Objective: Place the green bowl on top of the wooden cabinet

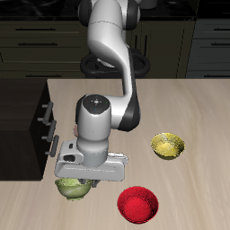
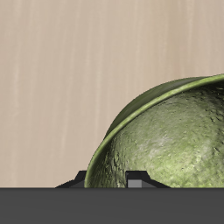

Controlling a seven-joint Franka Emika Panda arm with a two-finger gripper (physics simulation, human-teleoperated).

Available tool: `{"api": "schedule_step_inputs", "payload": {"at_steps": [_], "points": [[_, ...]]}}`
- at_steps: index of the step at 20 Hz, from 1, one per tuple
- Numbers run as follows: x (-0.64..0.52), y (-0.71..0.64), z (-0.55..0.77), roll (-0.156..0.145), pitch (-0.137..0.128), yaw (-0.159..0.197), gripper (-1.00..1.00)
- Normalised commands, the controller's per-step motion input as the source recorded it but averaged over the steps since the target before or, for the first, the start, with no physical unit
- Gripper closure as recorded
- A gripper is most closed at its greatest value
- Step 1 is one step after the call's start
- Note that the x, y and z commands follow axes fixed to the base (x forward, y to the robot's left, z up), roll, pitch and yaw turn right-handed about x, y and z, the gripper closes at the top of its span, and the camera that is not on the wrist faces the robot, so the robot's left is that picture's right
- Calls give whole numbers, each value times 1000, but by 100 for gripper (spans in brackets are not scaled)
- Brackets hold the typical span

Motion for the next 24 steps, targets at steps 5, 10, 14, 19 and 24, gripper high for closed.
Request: {"api": "schedule_step_inputs", "payload": {"at_steps": [5, 10, 14, 19, 24], "points": [[-59, 12, -30, 6, 11, 17, 100], [-123, -41, 280, -13, -20, 36, 100], [-171, 28, 472, 12, -70, 24, 100], [-166, -45, 556, 0, -66, 26, 100], [-165, -111, 474, -12, -51, 21, 100]]}}
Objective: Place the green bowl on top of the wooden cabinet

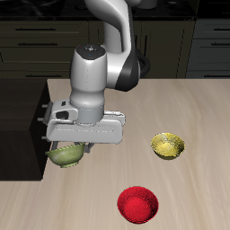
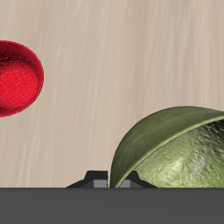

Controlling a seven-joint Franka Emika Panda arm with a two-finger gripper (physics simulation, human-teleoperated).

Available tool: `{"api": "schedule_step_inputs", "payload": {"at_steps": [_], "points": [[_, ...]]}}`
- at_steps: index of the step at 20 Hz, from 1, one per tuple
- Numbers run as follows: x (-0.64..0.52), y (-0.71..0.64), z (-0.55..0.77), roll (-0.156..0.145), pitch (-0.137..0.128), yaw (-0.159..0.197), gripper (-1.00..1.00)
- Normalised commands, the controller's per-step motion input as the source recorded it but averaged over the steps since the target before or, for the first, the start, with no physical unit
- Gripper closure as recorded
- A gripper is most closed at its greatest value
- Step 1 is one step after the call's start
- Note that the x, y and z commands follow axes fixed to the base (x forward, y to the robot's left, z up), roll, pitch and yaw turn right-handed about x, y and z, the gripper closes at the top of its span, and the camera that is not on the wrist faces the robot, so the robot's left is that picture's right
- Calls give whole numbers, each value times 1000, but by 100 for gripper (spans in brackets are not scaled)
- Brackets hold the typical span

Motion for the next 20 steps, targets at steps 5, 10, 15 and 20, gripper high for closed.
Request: {"api": "schedule_step_inputs", "payload": {"at_steps": [5, 10, 15, 20], "points": [[-133, -87, 373, -9, -41, 4, 100], [-190, -57, 492, -8, -55, 8, 100], [-142, -59, 334, 3, -30, -13, 100], [-256, 29, 417, 33, -35, -10, 100]]}}
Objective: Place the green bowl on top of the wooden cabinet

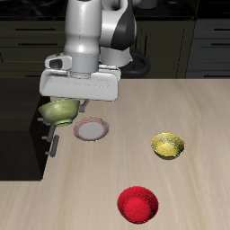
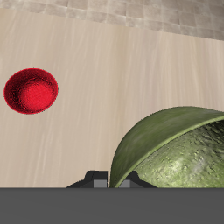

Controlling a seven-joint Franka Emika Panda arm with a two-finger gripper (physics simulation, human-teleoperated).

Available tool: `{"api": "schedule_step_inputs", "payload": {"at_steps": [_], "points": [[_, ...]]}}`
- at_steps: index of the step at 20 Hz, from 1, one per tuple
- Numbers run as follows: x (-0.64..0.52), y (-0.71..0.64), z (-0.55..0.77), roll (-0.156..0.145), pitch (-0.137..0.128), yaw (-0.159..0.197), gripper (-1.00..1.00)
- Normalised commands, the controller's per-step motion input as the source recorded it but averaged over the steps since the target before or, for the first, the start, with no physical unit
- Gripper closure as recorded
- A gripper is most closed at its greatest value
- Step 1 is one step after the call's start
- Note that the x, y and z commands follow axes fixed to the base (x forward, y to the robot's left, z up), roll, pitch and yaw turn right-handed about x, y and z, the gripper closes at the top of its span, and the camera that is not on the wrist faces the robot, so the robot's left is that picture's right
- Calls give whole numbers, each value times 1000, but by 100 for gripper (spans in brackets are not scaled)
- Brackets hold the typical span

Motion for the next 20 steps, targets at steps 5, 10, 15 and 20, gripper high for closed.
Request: {"api": "schedule_step_inputs", "payload": {"at_steps": [5, 10, 15, 20], "points": [[-128, 24, 219, 13, -25, 18, 100], [-106, -106, 205, -5, -26, 14, 100], [-123, -209, 123, -21, -4, -14, 100], [-154, -126, 89, -12, -13, 9, 100]]}}
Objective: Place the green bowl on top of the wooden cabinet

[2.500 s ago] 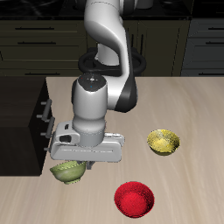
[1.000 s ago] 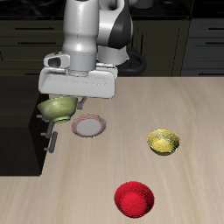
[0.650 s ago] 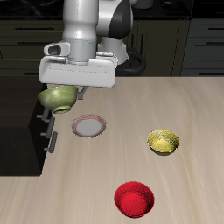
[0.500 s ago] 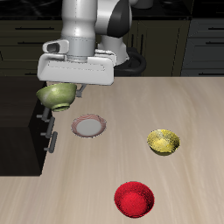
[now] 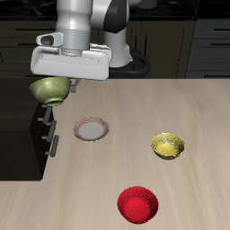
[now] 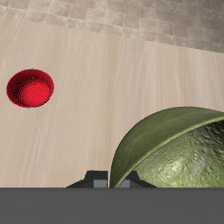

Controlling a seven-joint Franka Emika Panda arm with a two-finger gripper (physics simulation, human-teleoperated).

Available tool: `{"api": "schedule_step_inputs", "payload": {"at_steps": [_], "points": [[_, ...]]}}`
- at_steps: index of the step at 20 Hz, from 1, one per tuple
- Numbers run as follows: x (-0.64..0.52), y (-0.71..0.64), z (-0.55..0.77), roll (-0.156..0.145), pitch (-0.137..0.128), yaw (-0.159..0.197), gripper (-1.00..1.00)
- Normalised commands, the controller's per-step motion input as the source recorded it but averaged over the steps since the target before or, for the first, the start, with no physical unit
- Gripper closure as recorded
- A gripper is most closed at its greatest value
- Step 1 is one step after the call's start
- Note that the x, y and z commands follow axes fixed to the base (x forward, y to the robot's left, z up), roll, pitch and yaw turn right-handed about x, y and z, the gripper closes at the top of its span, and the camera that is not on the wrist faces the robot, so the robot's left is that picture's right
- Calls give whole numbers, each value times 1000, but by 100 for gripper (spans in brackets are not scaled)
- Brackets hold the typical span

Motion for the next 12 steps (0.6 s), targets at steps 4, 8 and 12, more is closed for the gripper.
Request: {"api": "schedule_step_inputs", "payload": {"at_steps": [4, 8, 12], "points": [[-103, -41, 132, 3, -20, 10, 100], [-324, -78, 178, -1, -20, 18, 100], [-390, -29, 54, 11, -16, 71, 100]]}}
